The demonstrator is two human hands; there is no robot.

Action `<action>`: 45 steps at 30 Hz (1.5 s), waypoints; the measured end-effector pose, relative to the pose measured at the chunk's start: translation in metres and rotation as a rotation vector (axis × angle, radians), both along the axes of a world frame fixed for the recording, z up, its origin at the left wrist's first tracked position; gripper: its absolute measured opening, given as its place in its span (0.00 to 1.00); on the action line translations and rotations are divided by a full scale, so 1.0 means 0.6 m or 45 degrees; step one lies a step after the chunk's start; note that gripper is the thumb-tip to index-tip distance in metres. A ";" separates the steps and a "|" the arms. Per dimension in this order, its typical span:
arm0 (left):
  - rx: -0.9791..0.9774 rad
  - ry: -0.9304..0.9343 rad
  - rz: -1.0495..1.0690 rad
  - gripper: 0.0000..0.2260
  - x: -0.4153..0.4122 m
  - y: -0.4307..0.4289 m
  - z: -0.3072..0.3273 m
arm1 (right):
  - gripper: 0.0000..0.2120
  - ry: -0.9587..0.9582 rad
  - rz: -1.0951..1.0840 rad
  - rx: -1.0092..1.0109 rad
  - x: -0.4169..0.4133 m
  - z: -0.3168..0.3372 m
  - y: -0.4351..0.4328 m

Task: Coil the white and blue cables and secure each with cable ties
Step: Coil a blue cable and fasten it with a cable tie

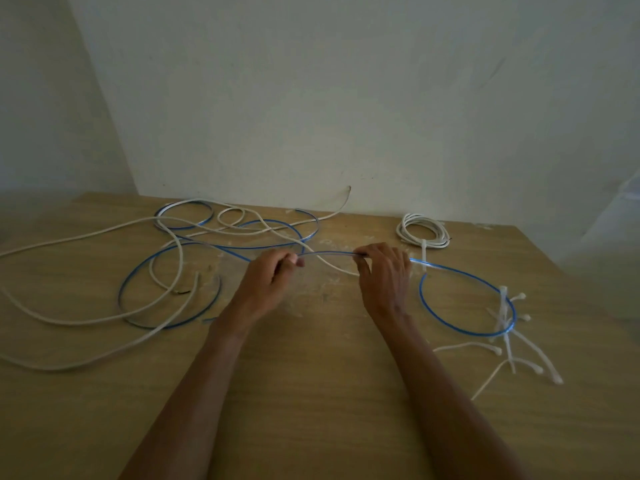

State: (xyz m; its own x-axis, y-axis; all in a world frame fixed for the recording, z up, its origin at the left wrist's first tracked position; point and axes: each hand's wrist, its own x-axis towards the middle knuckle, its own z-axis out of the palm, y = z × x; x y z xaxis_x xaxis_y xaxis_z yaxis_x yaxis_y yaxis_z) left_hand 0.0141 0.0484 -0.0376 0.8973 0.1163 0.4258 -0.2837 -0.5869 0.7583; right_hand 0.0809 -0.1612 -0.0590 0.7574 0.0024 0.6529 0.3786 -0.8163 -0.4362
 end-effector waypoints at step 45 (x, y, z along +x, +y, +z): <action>0.195 -0.313 0.200 0.23 0.017 0.004 -0.035 | 0.10 -0.004 0.546 0.330 0.123 0.218 0.145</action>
